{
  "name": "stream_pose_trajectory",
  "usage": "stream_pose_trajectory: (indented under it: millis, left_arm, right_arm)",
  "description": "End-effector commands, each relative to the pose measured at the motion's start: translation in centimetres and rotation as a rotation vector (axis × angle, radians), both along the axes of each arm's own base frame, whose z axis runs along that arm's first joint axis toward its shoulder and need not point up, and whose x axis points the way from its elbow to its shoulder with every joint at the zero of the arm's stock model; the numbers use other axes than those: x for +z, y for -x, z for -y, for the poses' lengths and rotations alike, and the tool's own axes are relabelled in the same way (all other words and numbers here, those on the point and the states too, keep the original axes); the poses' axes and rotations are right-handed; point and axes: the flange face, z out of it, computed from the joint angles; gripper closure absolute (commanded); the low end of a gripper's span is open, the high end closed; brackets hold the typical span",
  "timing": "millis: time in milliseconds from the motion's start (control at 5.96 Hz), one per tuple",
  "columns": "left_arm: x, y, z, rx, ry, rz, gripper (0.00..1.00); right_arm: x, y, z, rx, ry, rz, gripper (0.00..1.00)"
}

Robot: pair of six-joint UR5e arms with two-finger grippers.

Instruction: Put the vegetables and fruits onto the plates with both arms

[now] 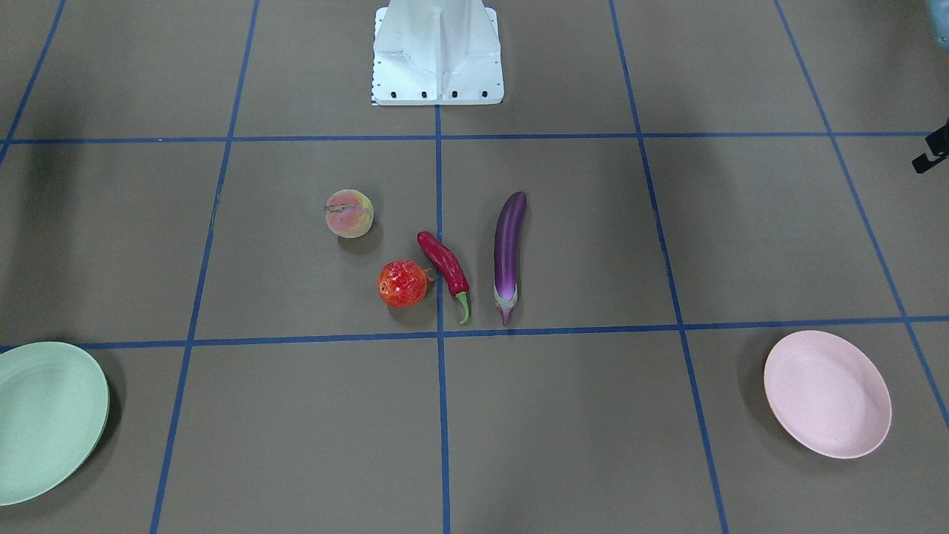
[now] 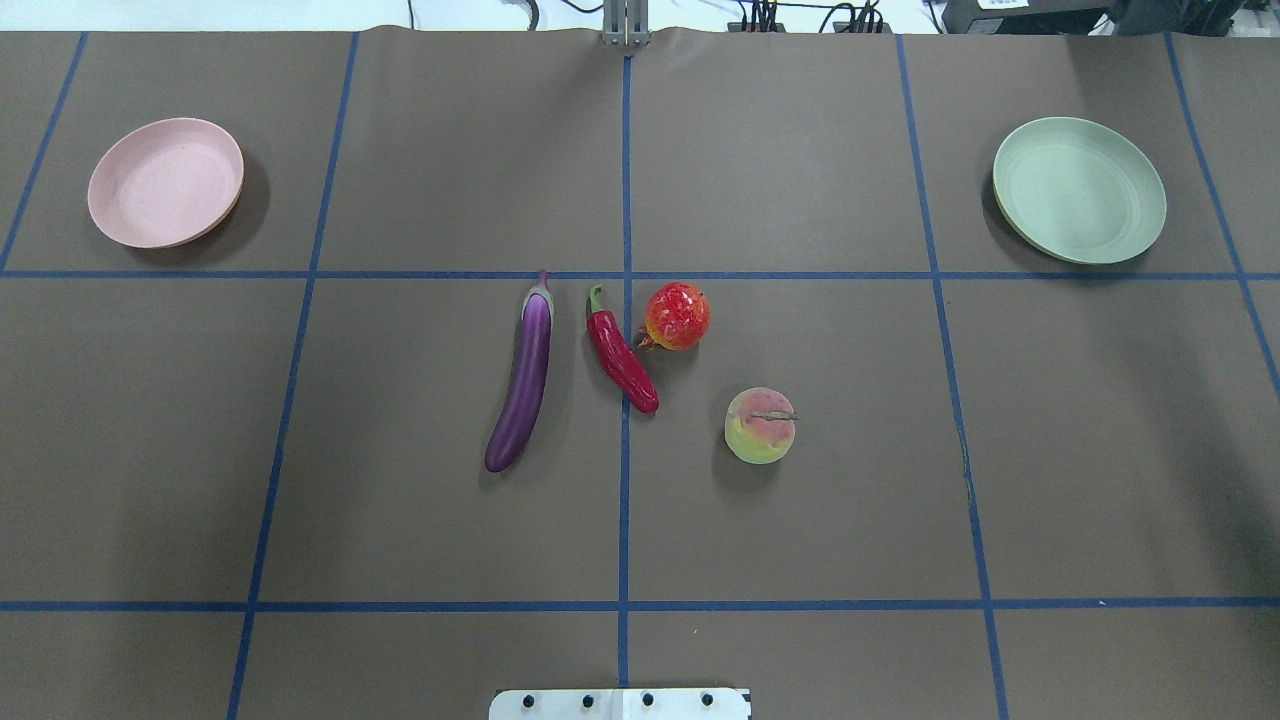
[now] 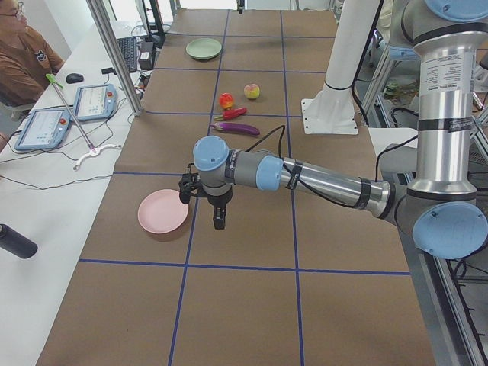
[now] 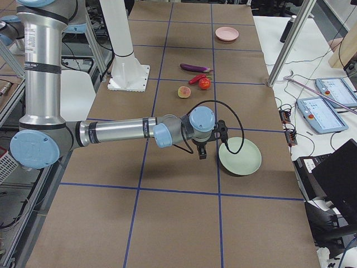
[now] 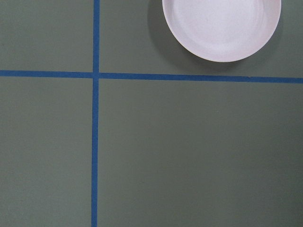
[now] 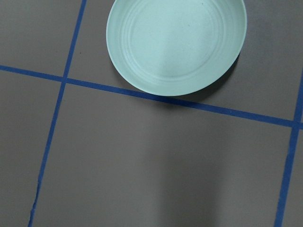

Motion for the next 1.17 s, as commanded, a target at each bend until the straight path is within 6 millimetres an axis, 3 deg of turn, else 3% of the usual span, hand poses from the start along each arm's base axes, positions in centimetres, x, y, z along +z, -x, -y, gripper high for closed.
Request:
stream_pose_trajectory:
  millis: [0,168,503,671,838,1006]
  left_arm:
    - [-0.1,-0.4,0.1,0.007,-0.002,-0.001,0.00]
    - [-0.3,-0.7,0.2,0.014,-0.005,-0.002,0.00]
    - [-0.4,-1.2,0.3,0.023,-0.008,-0.002,0.00]
    - [-0.4,-1.3,0.4,0.026,-0.008,-0.001,0.00]
    - [-0.2,-1.3,0.4,0.026,-0.004,0.000,0.00]
    - [-0.1,-1.3,0.5,0.026,-0.001,0.000,0.00]
  right_arm:
    - [-6.3,7.5,1.4,0.016,0.067,0.022,0.00]
    - [-10.2,13.0,2.7,0.042,0.113,0.010,0.01]
    - [-17.6,23.7,2.4,0.089,0.207,0.011,0.01]
    - [-21.6,30.4,0.7,0.129,0.262,0.013,0.01]
    - [-24.0,35.8,-1.6,0.155,0.298,0.010,0.01]
    - [-24.8,40.1,-4.0,0.164,0.341,-0.004,0.01]
